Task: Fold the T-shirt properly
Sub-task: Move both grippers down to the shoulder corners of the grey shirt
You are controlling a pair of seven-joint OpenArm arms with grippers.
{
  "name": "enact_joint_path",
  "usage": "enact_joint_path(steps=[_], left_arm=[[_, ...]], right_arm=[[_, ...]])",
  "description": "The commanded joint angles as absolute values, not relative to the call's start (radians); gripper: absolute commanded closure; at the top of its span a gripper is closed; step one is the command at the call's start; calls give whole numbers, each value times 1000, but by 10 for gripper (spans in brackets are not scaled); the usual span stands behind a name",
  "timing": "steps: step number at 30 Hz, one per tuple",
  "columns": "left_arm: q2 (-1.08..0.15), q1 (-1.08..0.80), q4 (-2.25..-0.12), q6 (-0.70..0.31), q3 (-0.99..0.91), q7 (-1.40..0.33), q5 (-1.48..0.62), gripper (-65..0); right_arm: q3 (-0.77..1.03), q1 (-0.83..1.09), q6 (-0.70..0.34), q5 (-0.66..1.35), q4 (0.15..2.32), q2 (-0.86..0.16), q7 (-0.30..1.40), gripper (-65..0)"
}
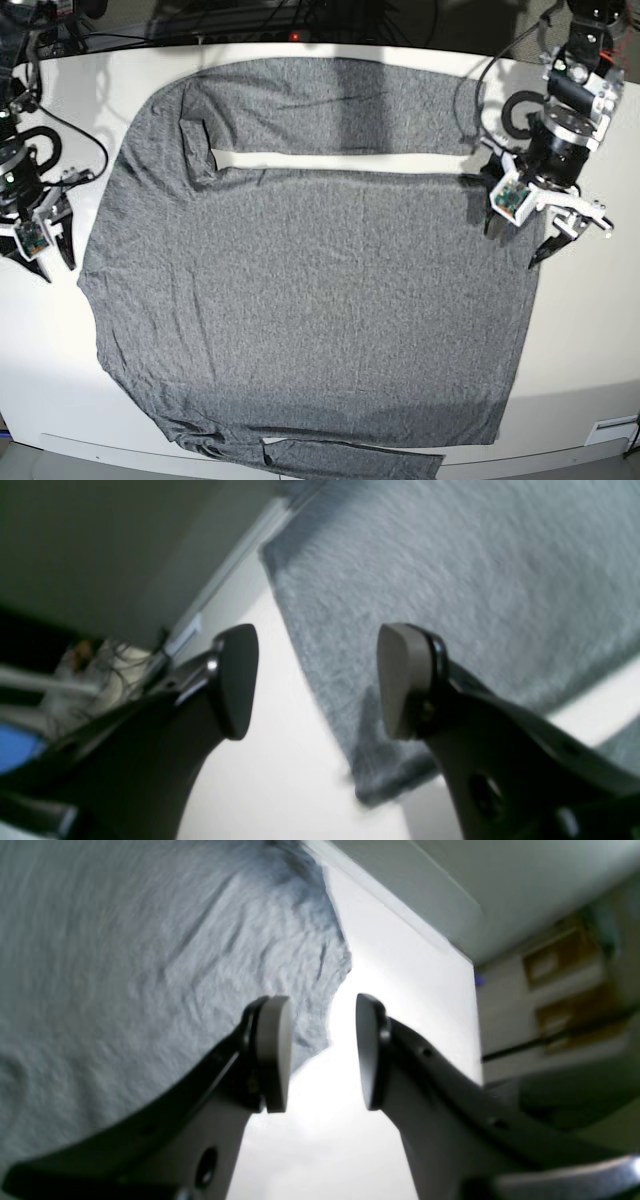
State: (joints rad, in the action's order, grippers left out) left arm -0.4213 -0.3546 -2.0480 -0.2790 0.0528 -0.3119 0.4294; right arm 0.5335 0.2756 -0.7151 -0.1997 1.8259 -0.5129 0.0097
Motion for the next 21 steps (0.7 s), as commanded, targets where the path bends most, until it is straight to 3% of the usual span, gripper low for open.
enact_joint_path(steps=[1, 6, 11, 21], left_arm=[[-455, -350, -2064, -291, 47, -287, 440, -369], [-562, -352, -2061, -387, 47, -245, 448, -343], [-594, -352, -2048, -505, 49, -161, 442, -301], [-594, -349, -2027, -506, 150, -165, 314, -301]], right_arm=[[542, 264, -698, -204, 1842, -565, -29, -221], [542, 265, -698, -259, 1842, -689, -30, -221], [498, 341, -698, -266, 1842, -774, -31, -221], [162, 413, -698, -604, 1842, -792, -38, -221]])
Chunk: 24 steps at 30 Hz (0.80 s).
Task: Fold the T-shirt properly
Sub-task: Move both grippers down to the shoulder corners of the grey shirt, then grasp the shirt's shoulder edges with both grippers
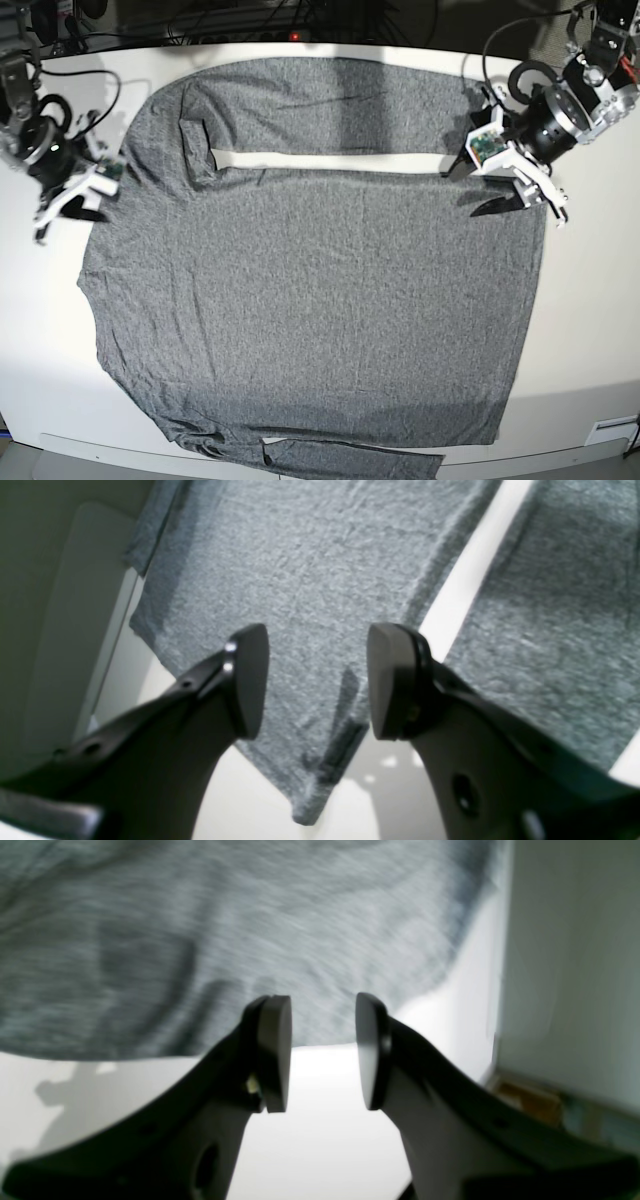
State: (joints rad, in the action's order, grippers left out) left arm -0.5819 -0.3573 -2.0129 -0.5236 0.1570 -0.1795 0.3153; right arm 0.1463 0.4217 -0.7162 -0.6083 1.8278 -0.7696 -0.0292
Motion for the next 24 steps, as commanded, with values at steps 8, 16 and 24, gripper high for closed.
enact_joint_path(steps=[8, 16, 24], left_arm=[[-686, -348, -1850, -506, 152, -123, 395, -300], [-701, -340, -1632, -448, 152, 129, 692, -300], [-702, -290, -1553, -449, 152, 129, 692, -300]], right_arm=[[-11, 413, -698, -700, 1842, -792, -37, -221], [-14, 411, -698, -704, 1842, -789, -20, -221], [-14, 411, -698, -704, 1842, -789, -19, -221]])
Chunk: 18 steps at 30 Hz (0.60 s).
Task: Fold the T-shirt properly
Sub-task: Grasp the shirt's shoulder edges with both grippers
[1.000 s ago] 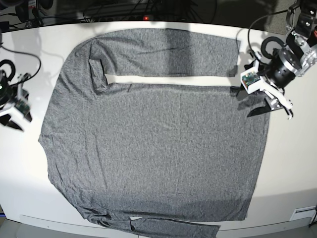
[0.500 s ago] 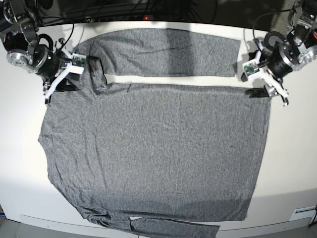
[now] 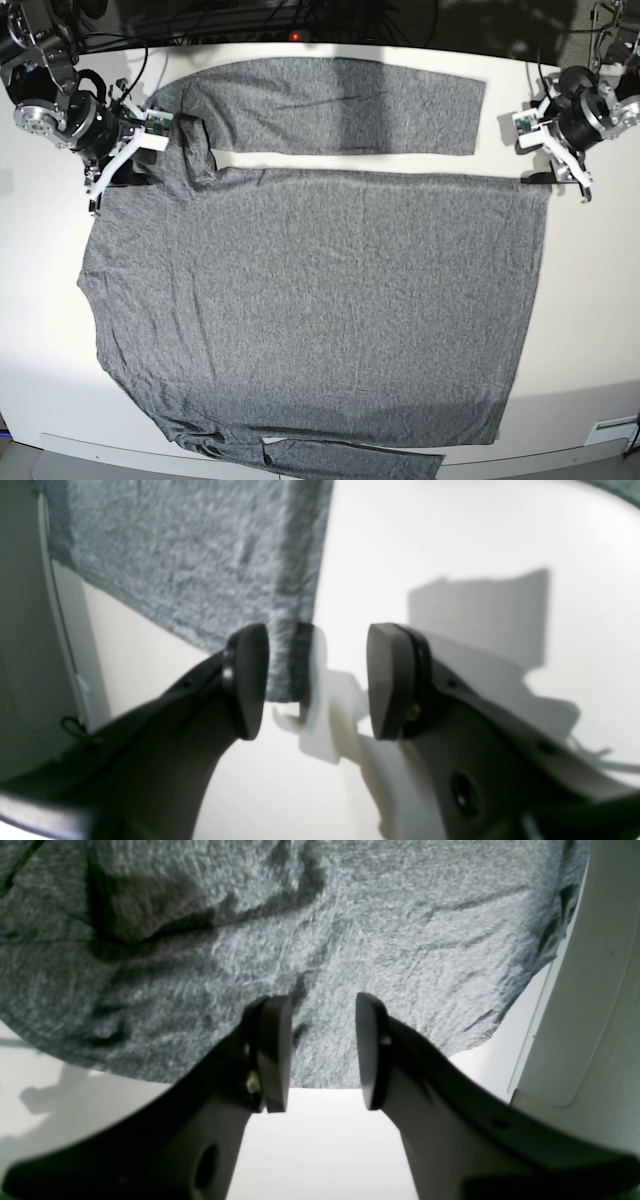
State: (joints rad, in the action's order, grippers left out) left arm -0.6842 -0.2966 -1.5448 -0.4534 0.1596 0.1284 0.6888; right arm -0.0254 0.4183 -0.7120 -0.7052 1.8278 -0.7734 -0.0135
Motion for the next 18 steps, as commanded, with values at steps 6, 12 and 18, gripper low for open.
enact_joint_path(steps=[6, 12, 18], left_arm=[[-705, -260, -1533, -449, 153, 129, 688, -300], [-739, -259, -1533, -449, 194, 128, 695, -300], [-751, -223, -1511, -449, 266, 121, 736, -300]], right_arm=[[-14, 411, -698, -704, 1842, -789, -19, -221], [-14, 411, -698, -704, 1842, -789, -19, -221], [-14, 411, -686, -704, 1842, -789, -19, -221]])
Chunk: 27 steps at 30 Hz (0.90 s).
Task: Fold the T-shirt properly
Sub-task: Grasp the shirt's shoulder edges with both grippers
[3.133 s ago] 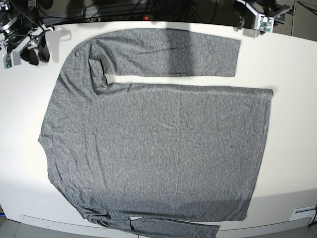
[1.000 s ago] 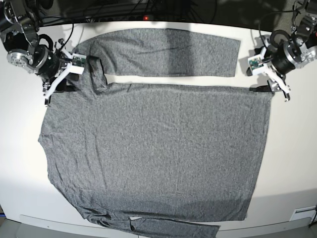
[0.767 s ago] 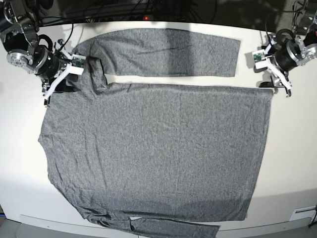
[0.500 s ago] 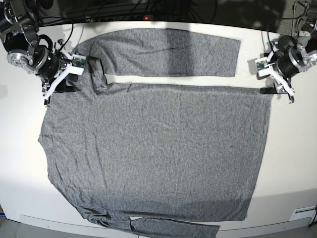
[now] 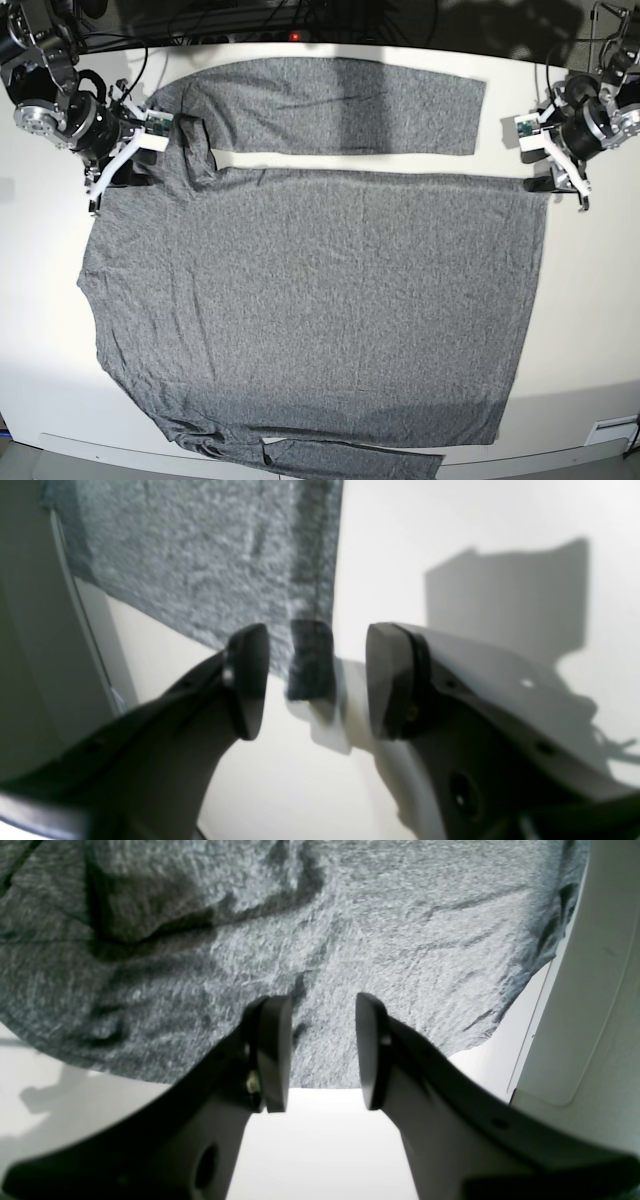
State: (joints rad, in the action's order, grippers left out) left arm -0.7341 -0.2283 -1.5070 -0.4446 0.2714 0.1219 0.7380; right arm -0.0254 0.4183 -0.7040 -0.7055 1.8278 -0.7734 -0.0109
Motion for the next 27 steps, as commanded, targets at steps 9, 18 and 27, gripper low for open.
enact_joint_path(steps=[9, 18, 27], left_arm=[[-751, -91, -1284, -449, 411, 101, 736, -300], [-743, -167, -1250, -449, 453, 106, 733, -42], [-743, -160, -1253, -449, 453, 110, 672, 0]], right_arm=[[-14, 411, -685, -703, 1842, -789, 25, -221], [-14, 411, -685, -696, 1842, -789, 27, -221], [-14, 411, -680, -591, 1842, -790, 27, -273]])
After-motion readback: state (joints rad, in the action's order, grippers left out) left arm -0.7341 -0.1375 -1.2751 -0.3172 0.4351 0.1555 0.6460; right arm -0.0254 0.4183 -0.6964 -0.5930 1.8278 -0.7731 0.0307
